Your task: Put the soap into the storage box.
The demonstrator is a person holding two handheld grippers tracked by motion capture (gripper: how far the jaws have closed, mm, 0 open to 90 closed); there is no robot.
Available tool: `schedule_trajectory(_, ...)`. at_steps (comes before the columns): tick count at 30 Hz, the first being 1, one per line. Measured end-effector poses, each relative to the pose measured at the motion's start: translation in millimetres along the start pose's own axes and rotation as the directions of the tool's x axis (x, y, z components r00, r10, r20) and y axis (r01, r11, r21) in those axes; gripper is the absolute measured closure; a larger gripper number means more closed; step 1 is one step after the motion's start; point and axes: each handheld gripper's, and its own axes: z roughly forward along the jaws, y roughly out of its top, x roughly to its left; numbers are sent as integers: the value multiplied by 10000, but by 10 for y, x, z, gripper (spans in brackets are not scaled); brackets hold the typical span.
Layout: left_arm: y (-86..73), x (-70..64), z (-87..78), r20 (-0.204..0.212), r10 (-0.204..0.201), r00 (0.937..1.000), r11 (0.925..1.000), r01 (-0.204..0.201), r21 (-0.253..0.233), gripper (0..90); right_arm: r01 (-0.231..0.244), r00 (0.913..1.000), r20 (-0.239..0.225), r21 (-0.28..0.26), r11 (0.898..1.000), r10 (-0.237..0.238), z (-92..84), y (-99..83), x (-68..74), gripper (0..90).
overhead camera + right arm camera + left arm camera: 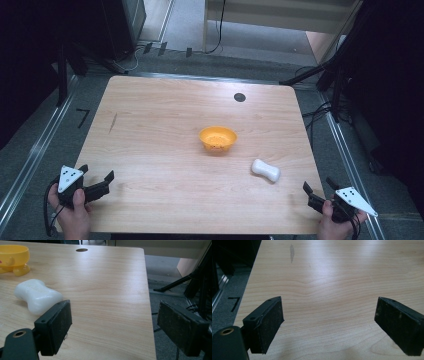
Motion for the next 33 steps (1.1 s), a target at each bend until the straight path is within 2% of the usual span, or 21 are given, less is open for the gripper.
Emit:
schedule_trajectory(4, 1, -1, 2, -11, 1, 10000, 10000, -1, 8, 89, -179, 9998, -115, 136, 9997, 181, 7, 5, -17, 128)
schedule_trajectory(8, 1, -4, -1, -34, 59, 10000, 10000, -59, 16, 89, -276, 9983, -496, 565, 9980, 304, 22, 15, -48, 130)
schedule_trajectory(10, -1, -4, -4, -20, 48, 10000, 10000, -48, -12, 89, 124, 9977, -670, 996, 9950, -58, 43, 67, -49, 130)
schedule_trajectory(11, -1, -4, -4, -20, 48, 10000, 10000, -48, -12, 89, 124, 9977, -670, 996, 9950, -58, 43, 67, -49, 130)
schedule_trajectory(13, -3, -3, -8, -11, 13, 10000, 10000, -13, -43, 90, 701, 9940, -935, 1551, 9854, -560, 76, 140, -35, 130)
schedule_trajectory(15, -3, -3, -8, -7, 12, 10000, 10000, -12, -46, 89, 890, 9922, -1021, 1724, 9810, -720, 91, 164, -30, 130)
schedule_trajectory(17, -3, -2, -8, -4, 11, 10000, 10000, -11, -45, 89, 1303, 9856, -1340, 2166, 9675, -1028, 133, 209, -25, 130)
schedule_trajectory(18, -3, -2, -8, 3, 9, 10000, 10000, -9, -52, 89, 1660, 9793, -1579, 2666, 9494, -1269, 178, 248, -12, 128)
schedule_trajectory(19, -3, -2, -8, -4, 10, 10000, 10000, -10, -46, 90, 1864, 9748, -1739, 2904, 9386, -1398, 202, 266, -6, 128)
schedule_trajectory(20, -3, -2, -7, 3, 3, 10000, 10000, -3, -48, 90, 1864, 9748, -1739, 2904, 9386, -1398, 202, 266, -6, 128)
schedule_trajectory(22, -2, 0, -4, 27, -5, 10000, 10000, 5, -39, 89, 2336, 9628, -2096, 3291, 9150, -1704, 254, 329, 28, 126)
schedule_trajectory(23, -2, 0, -4, 27, -5, 10000, 10000, 5, -39, 90, 2336, 9628, -2096, 3291, 9150, -1704, 254, 329, 28, 126)
schedule_trajectory(24, -2, 1, -4, 27, 1, 10000, 10000, -1, -27, 90, 2447, 9592, -2221, 3421, 9072, -1749, 275, 352, 38, 123)
schedule_trajectory(26, -3, 1, -4, 30, -9, 10000, 10000, 9, -50, 89, 2711, 9520, -2399, 3729, 8874, -1900, 323, 405, 62, 114)
schedule_trajectory(27, -3, 1, -4, 33, -6, 10000, 10000, 6, -52, 89, 2977, 9439, -2579, 3948, 8692, -2062, 371, 452, 80, 97)
schedule_trajectory(28, -3, 1, -4, 33, -6, 10000, 10000, 6, -52, 89, 2977, 9439, -2579, 3948, 8692, -2062, 371, 452, 80, 97)
schedule_trajectory(29, -3, 1, -4, 34, -9, 10000, 10000, 9, -58, 89, 3046, 9418, -2627, 4031, 8630, -2098, 390, 467, 90, 91)
schedule_trajectory(30, -3, 1, -4, 34, -7, 10000, 10000, 8, -57, 90, 3328, 9330, -2795, 4297, 8394, -2268, 441, 517, 117, 80)
schedule_trajectory(31, -3, 1, -4, 32, -6, 10000, 10000, 6, -54, 90, 3328, 9330, -2795, 4297, 8394, -2268, 441, 517, 117, 80)
schedule_trajectory(32, -2, 2, -5, 30, -10, 10000, 10000, 10, -40, 90, 3536, 9251, -2967, 4466, 8219, -2368, 486, 555, 136, 65)
schedule_trajectory(33, -3, 1, -4, 26, -14, 10000, 10000, 14, -45, 90, 3536, 9251, -2967, 4466, 8219, -2368, 486, 555, 136, 65)
